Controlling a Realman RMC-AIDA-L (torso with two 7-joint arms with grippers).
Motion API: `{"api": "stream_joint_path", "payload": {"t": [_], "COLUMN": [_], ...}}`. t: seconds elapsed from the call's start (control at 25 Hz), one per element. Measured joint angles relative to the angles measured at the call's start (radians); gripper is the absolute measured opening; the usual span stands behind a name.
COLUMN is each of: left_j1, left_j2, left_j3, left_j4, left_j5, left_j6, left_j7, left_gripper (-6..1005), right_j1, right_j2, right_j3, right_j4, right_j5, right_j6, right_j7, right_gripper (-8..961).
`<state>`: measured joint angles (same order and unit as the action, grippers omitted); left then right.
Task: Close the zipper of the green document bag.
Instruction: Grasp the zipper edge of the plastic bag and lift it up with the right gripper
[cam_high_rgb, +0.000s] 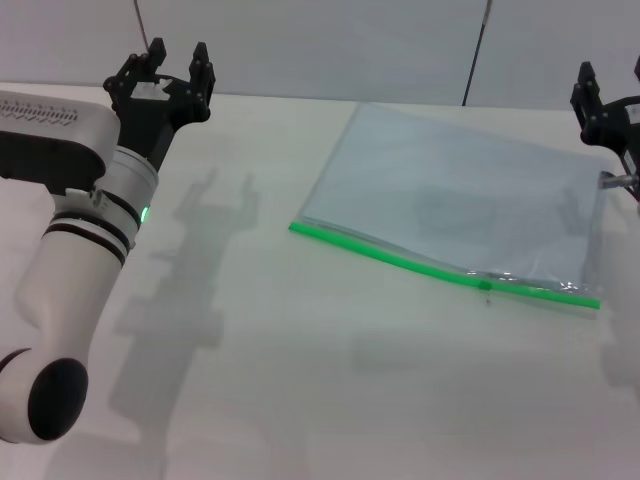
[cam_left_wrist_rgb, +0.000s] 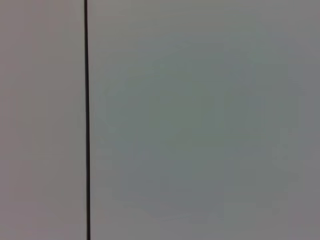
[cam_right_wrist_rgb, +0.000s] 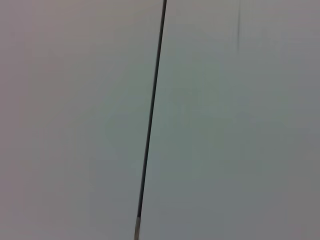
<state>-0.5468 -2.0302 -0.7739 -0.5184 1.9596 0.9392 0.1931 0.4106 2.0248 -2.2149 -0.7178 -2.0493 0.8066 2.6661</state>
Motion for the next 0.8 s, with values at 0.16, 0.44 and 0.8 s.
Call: {"api": "stream_joint_path", "payload": {"t": [0.16,0.44,0.8], "left_j1": [-0.008,-0.011,-0.012], "left_j2": [0.001,0.005,0.015], "left_j3": [0.0,0.002,0.006], "left_j4": [-0.002,-0.012,0.0], "left_j5": [0.001,0.002,0.002], "left_j6": [-0.014,-0.05,-0.051], "left_j7": [0.014,0.016,0.016], "left_gripper": [495,496,496], "right_j1": [0.0,0.007,-0.007], "right_j2": [-0.004,-0.008,-0.044], "right_j3": [0.005,0.037,0.086], "right_j4": [0.0,-0.01,-0.181], "right_j5": [0.0,0.0,-0.038], "right_j6": [0.001,-0.056,-0.321], "right_j7": [0.033,0.023,-0.016], "right_gripper": [611,609,607]}}
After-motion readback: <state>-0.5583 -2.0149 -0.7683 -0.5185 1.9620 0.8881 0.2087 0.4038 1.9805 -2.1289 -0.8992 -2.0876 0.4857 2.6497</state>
